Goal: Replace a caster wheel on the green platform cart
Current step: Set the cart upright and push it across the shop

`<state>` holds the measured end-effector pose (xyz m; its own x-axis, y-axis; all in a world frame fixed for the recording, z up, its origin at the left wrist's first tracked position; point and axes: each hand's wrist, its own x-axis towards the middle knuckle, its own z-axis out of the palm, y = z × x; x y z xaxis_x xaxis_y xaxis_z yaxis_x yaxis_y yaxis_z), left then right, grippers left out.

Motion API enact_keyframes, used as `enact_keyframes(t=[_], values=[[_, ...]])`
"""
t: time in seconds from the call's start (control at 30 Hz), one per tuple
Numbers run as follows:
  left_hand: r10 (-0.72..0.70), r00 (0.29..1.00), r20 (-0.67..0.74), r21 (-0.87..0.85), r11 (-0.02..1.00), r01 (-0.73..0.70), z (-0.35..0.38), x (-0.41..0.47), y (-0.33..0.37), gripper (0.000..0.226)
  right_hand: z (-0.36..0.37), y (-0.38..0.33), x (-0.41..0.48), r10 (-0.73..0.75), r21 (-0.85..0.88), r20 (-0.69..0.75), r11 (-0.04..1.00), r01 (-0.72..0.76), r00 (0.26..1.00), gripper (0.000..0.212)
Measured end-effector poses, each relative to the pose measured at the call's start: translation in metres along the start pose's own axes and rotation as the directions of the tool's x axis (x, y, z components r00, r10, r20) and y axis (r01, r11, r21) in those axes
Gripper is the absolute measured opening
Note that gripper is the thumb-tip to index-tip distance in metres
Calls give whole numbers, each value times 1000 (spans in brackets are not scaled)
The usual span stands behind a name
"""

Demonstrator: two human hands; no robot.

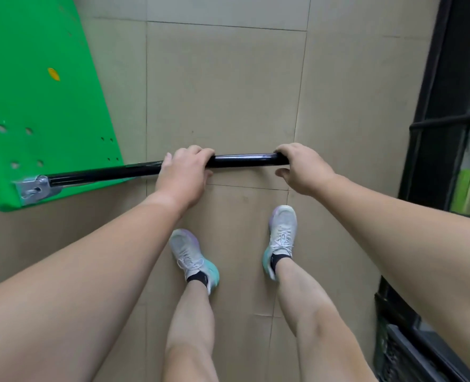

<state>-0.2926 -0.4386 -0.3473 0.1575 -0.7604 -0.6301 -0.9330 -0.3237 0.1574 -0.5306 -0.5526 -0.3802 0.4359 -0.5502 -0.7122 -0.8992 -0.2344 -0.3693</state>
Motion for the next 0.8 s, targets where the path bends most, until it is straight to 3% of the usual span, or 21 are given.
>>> enact_keyframes(t=[0.13,0.5,0.8], values=[[-4,999,46,27,1000,3,-1,9,4,33,-5,3,4,-56,-61,47,996,59,997,20],[4,1000,-1,203,979,-4,1,-19,66,49,-35,40,-47,-90,-54,49,994,92,995,20],[38,999,31,111,993,-41,-5,-55,135,52,-84,70,-125,-22,-110,-20,994,20,1000,19]])
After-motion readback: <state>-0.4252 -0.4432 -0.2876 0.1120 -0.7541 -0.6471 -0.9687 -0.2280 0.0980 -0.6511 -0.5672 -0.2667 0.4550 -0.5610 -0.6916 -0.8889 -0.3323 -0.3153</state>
